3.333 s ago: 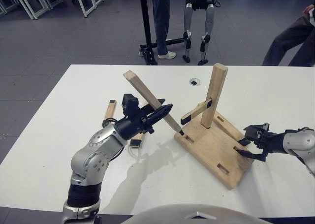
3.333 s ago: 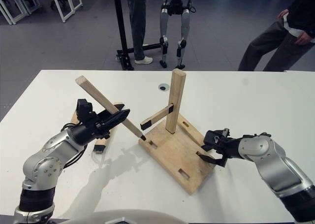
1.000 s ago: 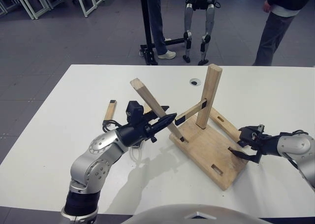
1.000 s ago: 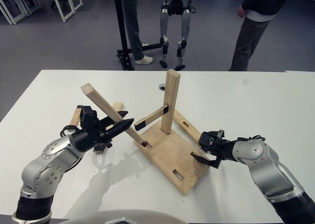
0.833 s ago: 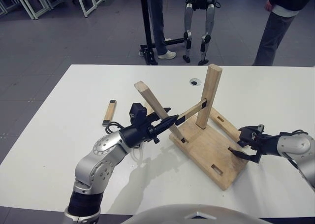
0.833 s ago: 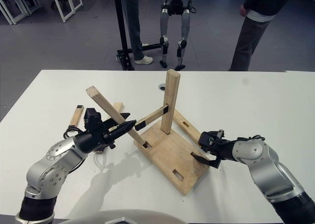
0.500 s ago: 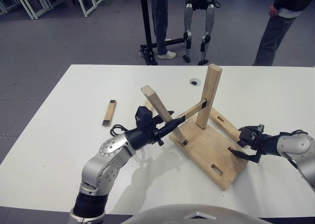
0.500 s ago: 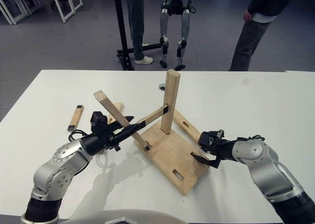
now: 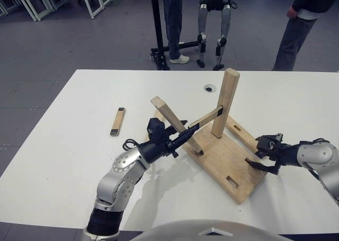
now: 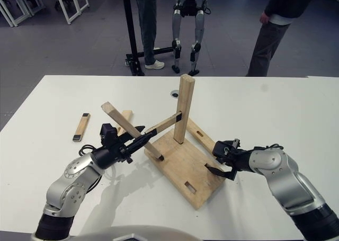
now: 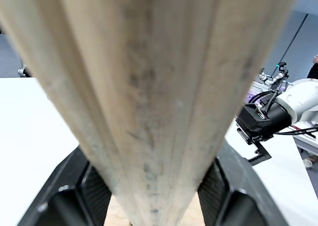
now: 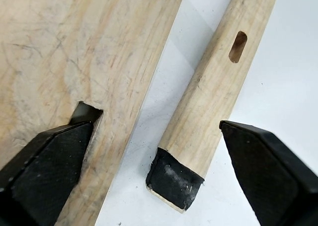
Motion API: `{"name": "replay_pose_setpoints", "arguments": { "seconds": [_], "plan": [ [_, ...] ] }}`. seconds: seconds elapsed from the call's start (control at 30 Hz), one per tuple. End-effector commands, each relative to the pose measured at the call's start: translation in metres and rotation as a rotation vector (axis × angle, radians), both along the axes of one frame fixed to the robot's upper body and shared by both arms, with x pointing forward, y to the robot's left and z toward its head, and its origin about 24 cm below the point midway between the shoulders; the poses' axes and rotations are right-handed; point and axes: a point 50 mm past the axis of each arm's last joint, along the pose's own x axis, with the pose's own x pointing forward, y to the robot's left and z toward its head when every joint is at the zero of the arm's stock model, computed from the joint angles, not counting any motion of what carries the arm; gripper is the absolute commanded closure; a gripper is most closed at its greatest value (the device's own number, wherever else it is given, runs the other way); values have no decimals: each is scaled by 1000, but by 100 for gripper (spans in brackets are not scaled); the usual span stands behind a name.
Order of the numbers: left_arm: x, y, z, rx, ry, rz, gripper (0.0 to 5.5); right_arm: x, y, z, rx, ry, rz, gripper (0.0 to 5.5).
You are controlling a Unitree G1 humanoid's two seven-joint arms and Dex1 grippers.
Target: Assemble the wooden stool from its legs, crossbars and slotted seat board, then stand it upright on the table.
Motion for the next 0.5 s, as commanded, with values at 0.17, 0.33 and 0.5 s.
{"name": "replay_pose_setpoints", "arguments": {
  "seconds": [0.17,0.33,0.5],
  "plan": [
    [10,14,-4,77,-6,35,347,-3,5,-4,12,17,16,78],
    [1,1,-12,64,20,21,347,-3,7,-1,18,10,18,78],
    [-6,-2,-22,70,54,-5,347,2,8,5,27,-11,19,78]
  ]
}}
